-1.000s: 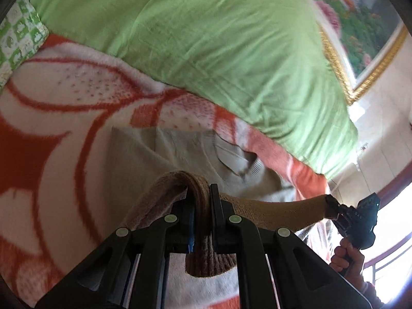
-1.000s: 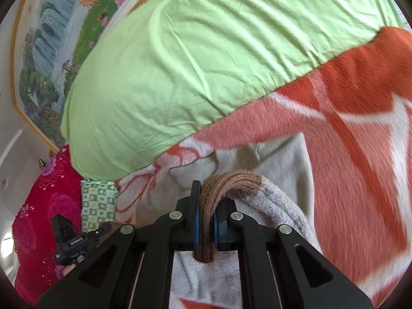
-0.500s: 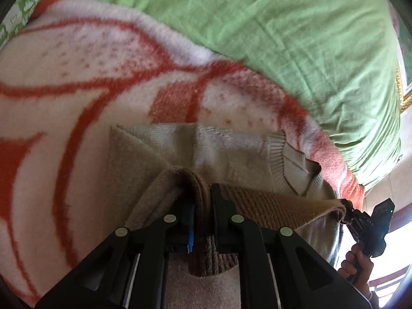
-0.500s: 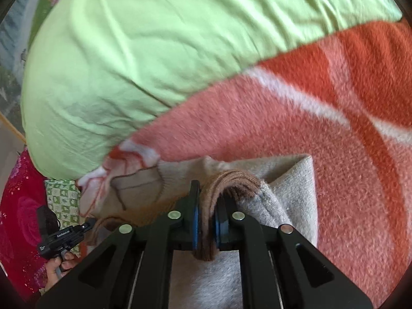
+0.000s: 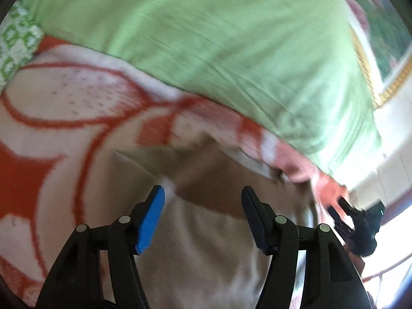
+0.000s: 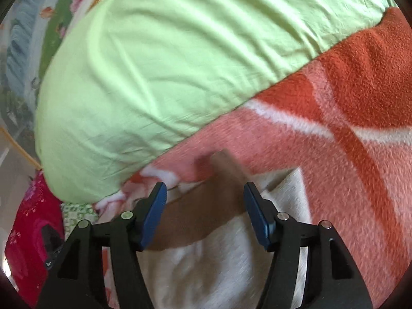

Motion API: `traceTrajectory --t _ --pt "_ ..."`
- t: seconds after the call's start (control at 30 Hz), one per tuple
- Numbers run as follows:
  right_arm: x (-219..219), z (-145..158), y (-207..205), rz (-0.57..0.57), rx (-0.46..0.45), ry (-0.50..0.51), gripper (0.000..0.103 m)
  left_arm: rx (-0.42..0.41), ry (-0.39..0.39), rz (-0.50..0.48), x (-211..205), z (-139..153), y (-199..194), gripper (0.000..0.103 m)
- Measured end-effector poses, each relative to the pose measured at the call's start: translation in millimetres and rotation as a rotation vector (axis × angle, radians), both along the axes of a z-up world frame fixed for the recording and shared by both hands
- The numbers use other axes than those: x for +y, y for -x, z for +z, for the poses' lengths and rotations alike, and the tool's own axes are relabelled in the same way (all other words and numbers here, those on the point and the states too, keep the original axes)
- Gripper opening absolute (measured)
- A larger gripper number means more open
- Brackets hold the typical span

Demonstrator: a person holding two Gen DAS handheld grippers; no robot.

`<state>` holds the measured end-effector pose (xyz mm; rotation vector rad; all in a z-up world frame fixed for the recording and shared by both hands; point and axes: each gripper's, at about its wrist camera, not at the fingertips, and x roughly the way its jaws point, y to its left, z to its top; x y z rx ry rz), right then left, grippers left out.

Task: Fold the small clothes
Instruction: 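Fold the hem up toward the collar and open both grippers, then press the folded sweater flat with both open grippers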

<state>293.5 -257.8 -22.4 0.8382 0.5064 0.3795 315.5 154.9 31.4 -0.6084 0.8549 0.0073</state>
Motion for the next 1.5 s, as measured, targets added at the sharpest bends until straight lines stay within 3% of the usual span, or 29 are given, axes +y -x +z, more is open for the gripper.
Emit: traceTrajectory --t 0.13,0.27,0.37,0.47,0.6,0.73,0.83,0.87,0.93,1.0,1.03,1.07,1.13,1.23,1.5 --pt "48.5 1.6 15.1 0.153 -0.033 0.119 0.063 0.026 0.025 -0.208 -61.8 -23.6 5.9 0.067" --pt "107.5 -8.7 15.8 0.404 -0.039 0.283 0.063 0.067 -0.052 -0.347 -108.1 -52.8 3.9 0.067" --pt "130.3 -18.8 4.3 0.482 -0.03 0.426 0.063 0.071 -0.118 -0.339 -103.6 -69.2 -8.2 0.067" --pt "120.4 -27.3 -21.1 0.428 -0.004 0.483 0.063 0.061 -0.125 -0.278 -72.5 -77.2 -25.7 0.065" --pt "72.4 -25.0 -44.8 0.302 -0.011 0.346 0.061 0.034 -0.13 -0.161 -25.0 -68.5 -39.7 0.062" --pt "22.9 -32.0 -40.9 0.135 -0.02 0.162 0.061 0.001 -0.07 -0.018 17.2 -65.7 -35.6 0.059" --pt "-4.0 -47.7 -35.9 0.089 -0.009 -0.019 0.06 -0.019 0.065 0.041 38.8 -77.8 -30.5 0.052" --pt "-10.6 -50.9 -33.8 0.068 -0.01 -0.069 0.06 -0.008 0.064 0.049 39.3 -80.3 -31.1 0.047" --pt "-22.8 -60.3 -29.3 0.029 -0.004 -0.193 0.06 -0.004 0.049 0.058 37.9 -83.7 -31.7 0.046" --pt "-32.2 -69.3 -28.4 -0.019 0.04 -0.249 0.058 0.007 0.041 0.06 37.0 -84.7 -34.1 0.046" --pt "-30.9 -70.4 -29.9 -0.034 0.069 -0.264 0.05 0.014 0.043 0.062 36.6 -85.2 -35.1 0.046" --pt "-31.2 -70.8 -30.4 -0.049 0.103 -0.266 0.042 0.026 0.047 0.062 35.8 -84.4 -36.0 0.047" --pt "-31.7 -59.4 -25.1 -0.075 0.124 -0.224 0.041 0.048 0.028 0.057 32.5 -80.3 -31.2 0.048" --pt "-28.8 -38.8 -7.1 -0.124 0.187 -0.051 0.045 0.078 -0.043 0.034 23.9 -73.0 -15.2 0.052" --pt "5.9 -16.4 75.1 -0.044 0.136 0.124 0.054 0.105 -0.081 0.033 -5.6 -59.7 65.0 0.066"
